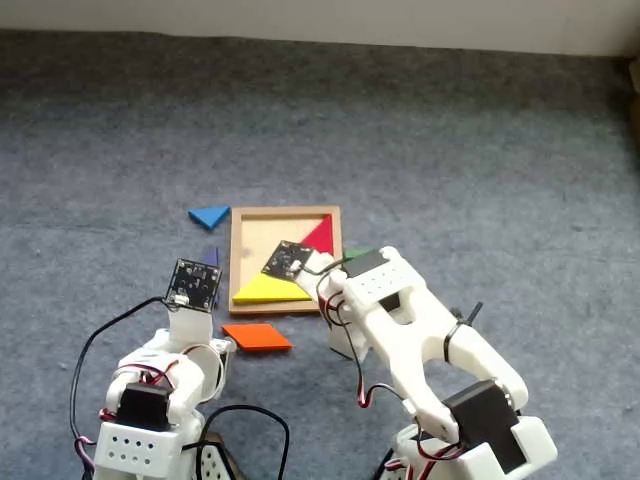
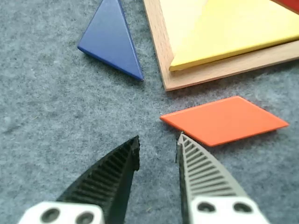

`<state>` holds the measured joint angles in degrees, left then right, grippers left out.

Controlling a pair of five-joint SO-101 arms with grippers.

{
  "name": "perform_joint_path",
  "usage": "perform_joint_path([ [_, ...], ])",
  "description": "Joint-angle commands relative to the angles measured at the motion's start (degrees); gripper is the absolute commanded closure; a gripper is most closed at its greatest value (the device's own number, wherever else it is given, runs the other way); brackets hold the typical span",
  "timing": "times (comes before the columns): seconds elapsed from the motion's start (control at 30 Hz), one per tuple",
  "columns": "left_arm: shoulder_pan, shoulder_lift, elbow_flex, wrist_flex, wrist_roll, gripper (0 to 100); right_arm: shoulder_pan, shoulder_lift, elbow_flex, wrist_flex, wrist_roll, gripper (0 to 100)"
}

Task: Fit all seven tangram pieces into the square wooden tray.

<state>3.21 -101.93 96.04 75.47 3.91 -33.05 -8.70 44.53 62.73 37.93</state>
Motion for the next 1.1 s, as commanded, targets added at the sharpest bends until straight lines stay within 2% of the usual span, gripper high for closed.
perform_joint_path([
  [0.0,0.92,-2.07,1.1,0.18,0.35,85,0.57,-0.22,-1.63,-0.92,2.11,75.7],
  [0.13,0.92,-2.07,1.1,0.18,0.35,85,1.98,0.22,-1.54,-2.42,2.37,77.1],
  [0.3,0.92,-2.07,1.1,0.18,0.35,85,3.82,3.91,-2.15,-3.47,2.55,86.4],
  [0.77,0.92,-2.07,1.1,0.18,0.35,85,4.0,4.79,-2.15,-0.4,2.11,89.0],
  [0.87,0.92,-2.07,1.1,0.18,0.35,85,3.91,1.27,-2.24,-0.4,1.93,93.6],
  [1.07,0.92,-2.07,1.1,0.18,0.35,85,3.74,-9.63,-2.24,-0.57,-3.25,93.9],
])
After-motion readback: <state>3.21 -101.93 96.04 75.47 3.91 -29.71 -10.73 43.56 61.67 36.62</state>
